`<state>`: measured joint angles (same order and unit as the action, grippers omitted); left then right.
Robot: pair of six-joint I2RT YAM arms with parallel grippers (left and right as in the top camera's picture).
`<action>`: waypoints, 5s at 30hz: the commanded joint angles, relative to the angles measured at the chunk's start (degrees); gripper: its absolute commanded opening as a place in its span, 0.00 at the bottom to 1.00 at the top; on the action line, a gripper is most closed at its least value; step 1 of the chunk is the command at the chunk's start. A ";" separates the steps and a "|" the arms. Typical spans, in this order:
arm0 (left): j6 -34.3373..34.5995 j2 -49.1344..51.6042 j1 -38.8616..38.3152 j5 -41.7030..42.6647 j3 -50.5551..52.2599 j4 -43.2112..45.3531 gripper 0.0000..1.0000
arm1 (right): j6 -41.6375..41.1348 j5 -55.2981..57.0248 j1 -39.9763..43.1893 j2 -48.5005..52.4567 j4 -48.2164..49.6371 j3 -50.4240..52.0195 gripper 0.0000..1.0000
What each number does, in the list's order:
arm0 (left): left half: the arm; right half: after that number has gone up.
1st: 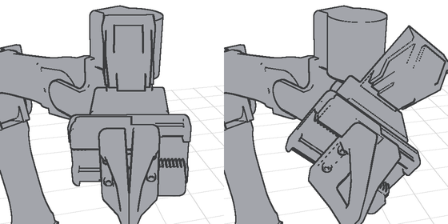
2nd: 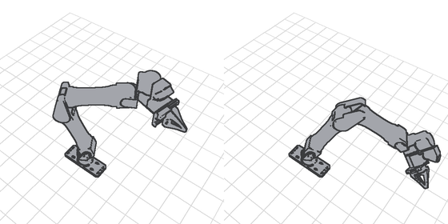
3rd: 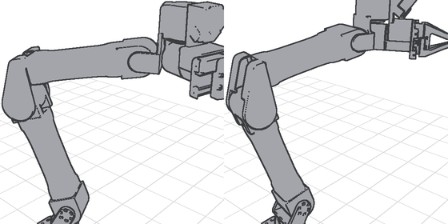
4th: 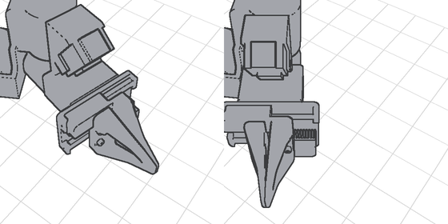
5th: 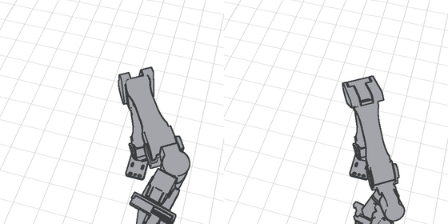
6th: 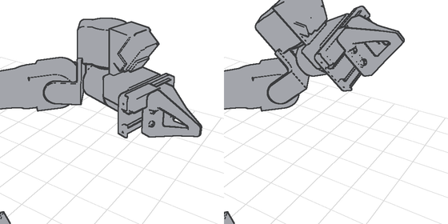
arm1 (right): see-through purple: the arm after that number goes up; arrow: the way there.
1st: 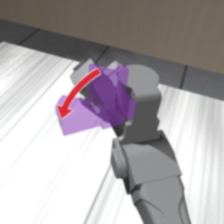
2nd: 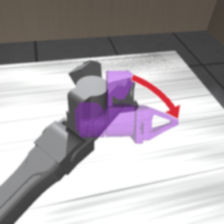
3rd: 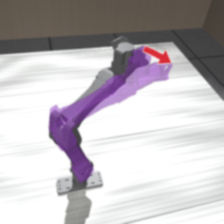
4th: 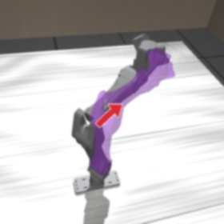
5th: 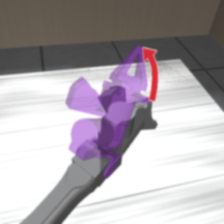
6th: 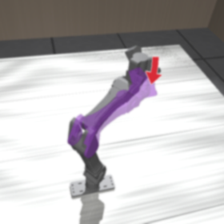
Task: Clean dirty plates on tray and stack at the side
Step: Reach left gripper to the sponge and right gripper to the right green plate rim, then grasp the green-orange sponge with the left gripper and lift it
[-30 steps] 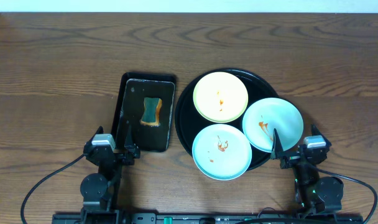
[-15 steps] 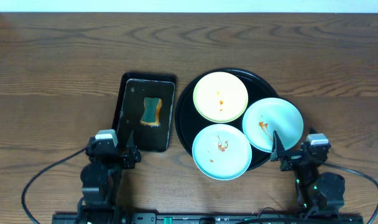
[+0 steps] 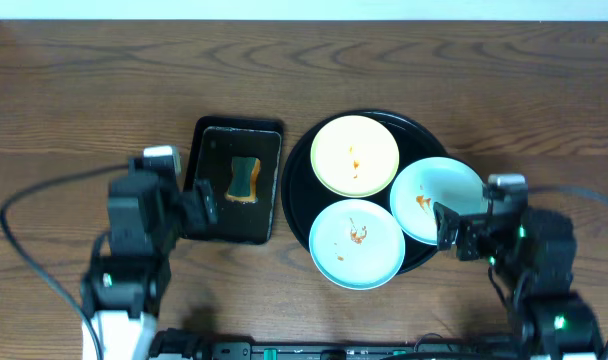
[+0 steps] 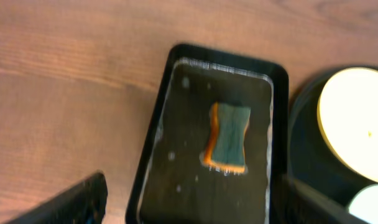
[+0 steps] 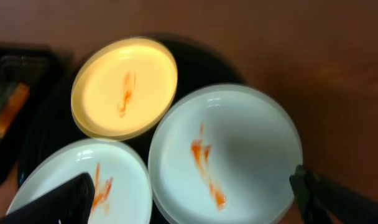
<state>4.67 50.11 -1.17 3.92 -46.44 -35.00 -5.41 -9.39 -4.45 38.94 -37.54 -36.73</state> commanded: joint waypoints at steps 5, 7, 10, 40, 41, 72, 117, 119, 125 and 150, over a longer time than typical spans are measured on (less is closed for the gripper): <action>0.50 15.30 0.17 2.05 -17.70 -15.61 0.86 | -0.35 -5.11 -0.52 13.49 -9.11 -14.40 0.99; 0.50 17.05 0.17 2.05 -17.88 -16.92 0.86 | -0.35 -8.96 -0.52 14.80 -8.94 -15.21 0.99; 0.52 19.21 0.17 2.05 -17.88 -18.64 0.86 | -0.39 -11.28 -0.52 15.74 -6.80 -15.19 0.99; -2.36 43.06 -7.17 10.38 -17.88 -3.21 0.81 | -10.43 -11.02 -9.75 44.50 -17.33 -12.52 0.38; -2.36 43.78 -7.17 10.38 -17.86 -3.02 0.81 | -10.43 -10.99 -9.90 45.46 -17.33 -12.52 0.37; -2.97 49.99 -7.34 8.48 -16.72 -0.66 0.62 | -10.84 -9.46 -10.75 58.03 -8.96 -12.83 0.01; -2.95 51.98 -7.28 8.50 -14.43 4.79 0.07 | -10.84 -9.49 -11.78 58.03 -8.41 -13.00 0.01; -2.95 49.90 -7.28 8.48 -15.43 4.07 0.07 | -10.84 -9.49 -11.78 58.03 -8.48 -13.00 0.01; -2.95 41.13 -7.28 8.50 -15.96 3.58 0.08 | -10.82 -9.51 -11.78 58.03 -8.59 -13.00 0.01; -2.03 53.11 -7.28 9.31 -13.38 3.54 0.08 | -10.82 -9.49 -11.78 58.03 -8.72 -13.00 0.01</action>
<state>1.69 103.46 -8.36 12.82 -59.64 -30.83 -16.14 -20.80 -15.16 96.36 -45.87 -49.76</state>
